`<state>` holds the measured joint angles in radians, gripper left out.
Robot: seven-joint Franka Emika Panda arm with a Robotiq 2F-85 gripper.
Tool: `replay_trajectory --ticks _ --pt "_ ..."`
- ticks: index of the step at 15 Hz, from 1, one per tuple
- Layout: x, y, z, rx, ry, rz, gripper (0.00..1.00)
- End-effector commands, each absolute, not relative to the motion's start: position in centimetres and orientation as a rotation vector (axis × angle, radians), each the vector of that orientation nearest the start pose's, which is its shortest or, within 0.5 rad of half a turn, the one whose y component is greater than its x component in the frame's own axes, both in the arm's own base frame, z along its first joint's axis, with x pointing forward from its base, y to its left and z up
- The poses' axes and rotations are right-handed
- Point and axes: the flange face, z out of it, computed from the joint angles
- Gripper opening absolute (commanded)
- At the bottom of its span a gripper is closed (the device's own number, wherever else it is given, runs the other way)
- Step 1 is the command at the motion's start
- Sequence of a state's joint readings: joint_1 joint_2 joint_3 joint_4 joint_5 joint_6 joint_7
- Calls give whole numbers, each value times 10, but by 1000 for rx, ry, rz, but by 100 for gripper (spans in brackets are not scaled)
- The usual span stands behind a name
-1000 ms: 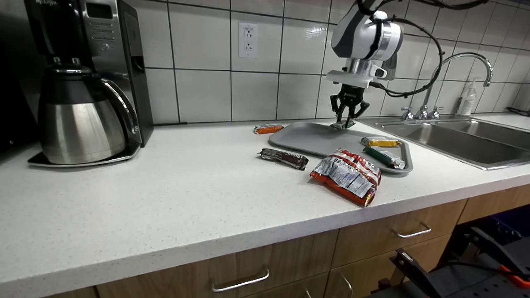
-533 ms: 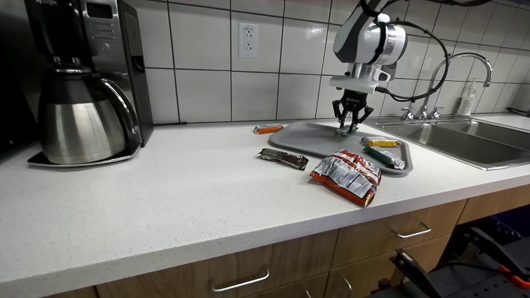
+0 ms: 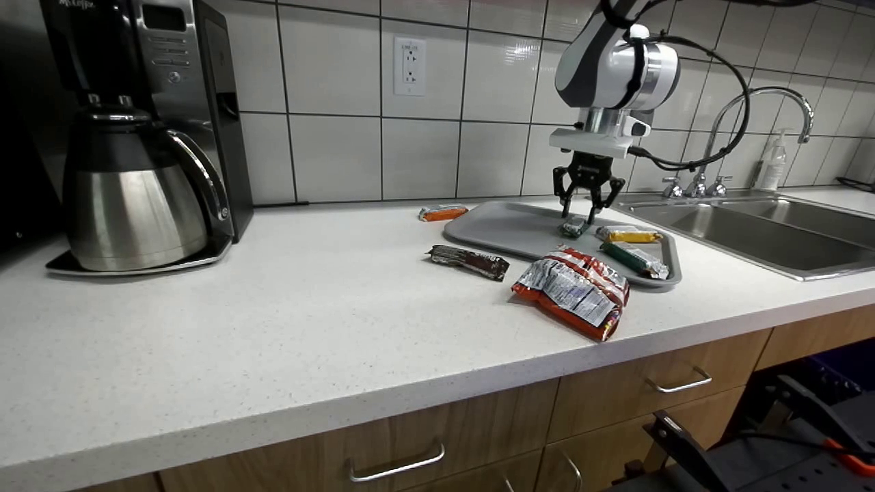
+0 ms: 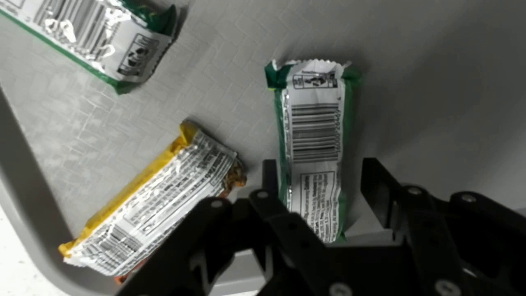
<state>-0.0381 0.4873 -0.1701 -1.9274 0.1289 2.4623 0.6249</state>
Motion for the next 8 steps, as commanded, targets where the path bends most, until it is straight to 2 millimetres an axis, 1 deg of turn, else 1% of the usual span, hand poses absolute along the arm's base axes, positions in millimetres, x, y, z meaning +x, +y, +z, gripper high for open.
replay_trajectory --ticks 1,2,3,8 --pt "606 -126 256 -2847 1307 -104 88" --pt "605 -125 258 -2865 1276 -110 95" --pt "605 -124 261 -2883 1247 -116 99" --pt "610 -120 271 -2908 1191 -138 100"
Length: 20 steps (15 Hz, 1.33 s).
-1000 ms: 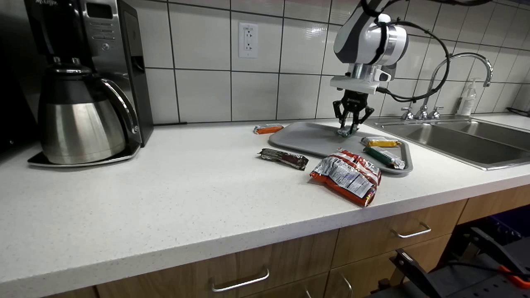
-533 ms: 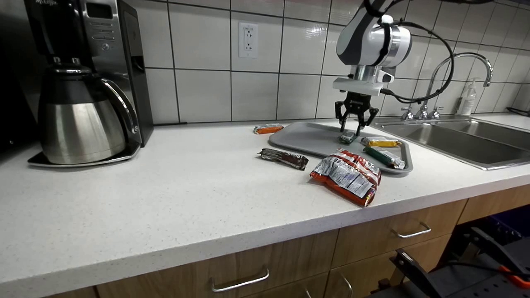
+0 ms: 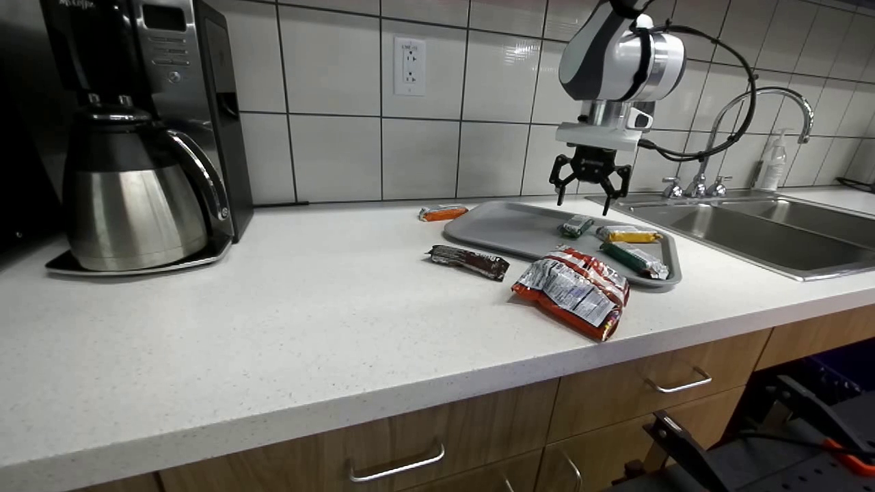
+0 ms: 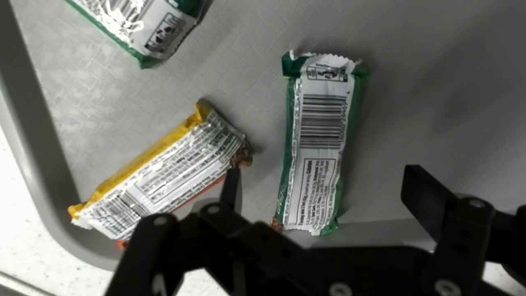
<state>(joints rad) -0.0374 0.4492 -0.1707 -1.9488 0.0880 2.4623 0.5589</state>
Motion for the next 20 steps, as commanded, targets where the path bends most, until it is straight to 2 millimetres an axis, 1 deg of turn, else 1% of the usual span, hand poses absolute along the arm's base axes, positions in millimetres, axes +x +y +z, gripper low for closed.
replay_trajectory --ticks 1,3,5,12,15,20 --pt "613 -117 273 -2904 1196 -138 100" --pt "619 -109 273 -2896 1204 -144 100" --pt "625 -96 273 -2897 1198 -146 100" --pt "651 -38 282 -2874 1183 -174 100" --pt "664 -13 279 -2858 1206 -176 100" --pt "681 21 272 -2830 1252 -177 100"
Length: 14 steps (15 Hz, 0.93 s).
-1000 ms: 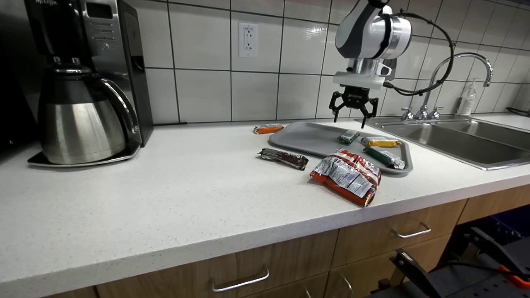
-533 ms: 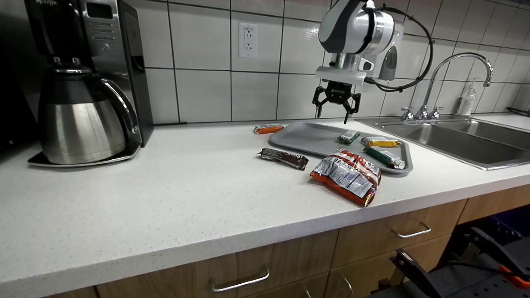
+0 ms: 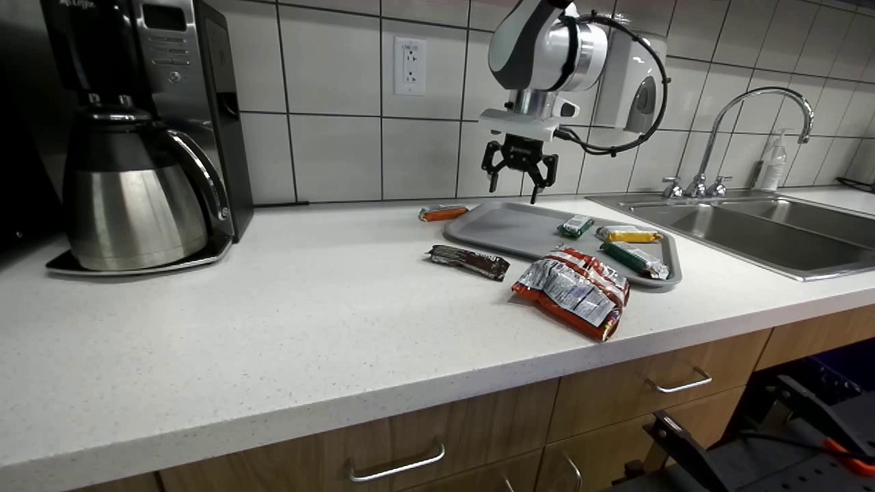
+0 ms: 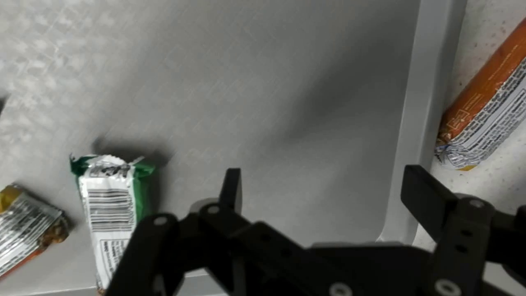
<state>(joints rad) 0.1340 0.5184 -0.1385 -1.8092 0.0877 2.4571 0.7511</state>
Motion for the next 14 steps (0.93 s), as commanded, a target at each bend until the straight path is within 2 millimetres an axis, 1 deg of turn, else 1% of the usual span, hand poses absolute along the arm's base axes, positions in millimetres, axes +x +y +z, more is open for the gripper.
replay_trajectory --ticks 1,7,14 --pt "685 27 271 -2823 1259 -177 100" --pt "702 62 276 -2790 1296 -171 100" --pt "720 92 272 -2743 1382 -156 100"
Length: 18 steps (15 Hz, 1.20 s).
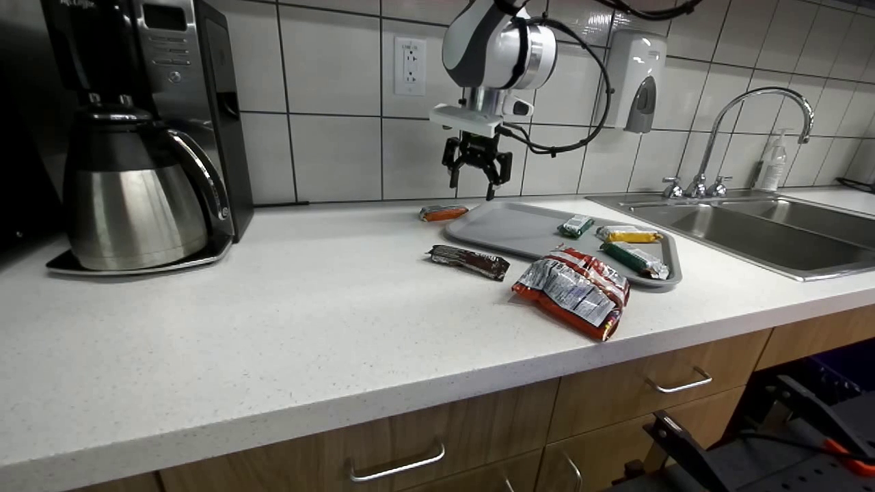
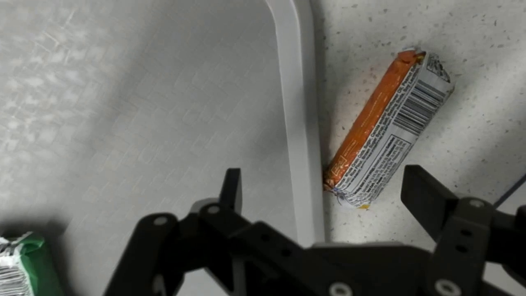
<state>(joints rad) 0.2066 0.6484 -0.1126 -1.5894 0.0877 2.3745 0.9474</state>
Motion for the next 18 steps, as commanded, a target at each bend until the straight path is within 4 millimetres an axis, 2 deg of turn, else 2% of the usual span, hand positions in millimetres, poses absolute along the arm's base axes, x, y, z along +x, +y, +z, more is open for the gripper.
replay_trajectory --ticks 1,9,18 --pt "723 96 270 -2732 1398 -149 100" --pt "742 131 253 -2667 1483 -110 100" --pt "758 139 233 -2604 1576 -121 100"
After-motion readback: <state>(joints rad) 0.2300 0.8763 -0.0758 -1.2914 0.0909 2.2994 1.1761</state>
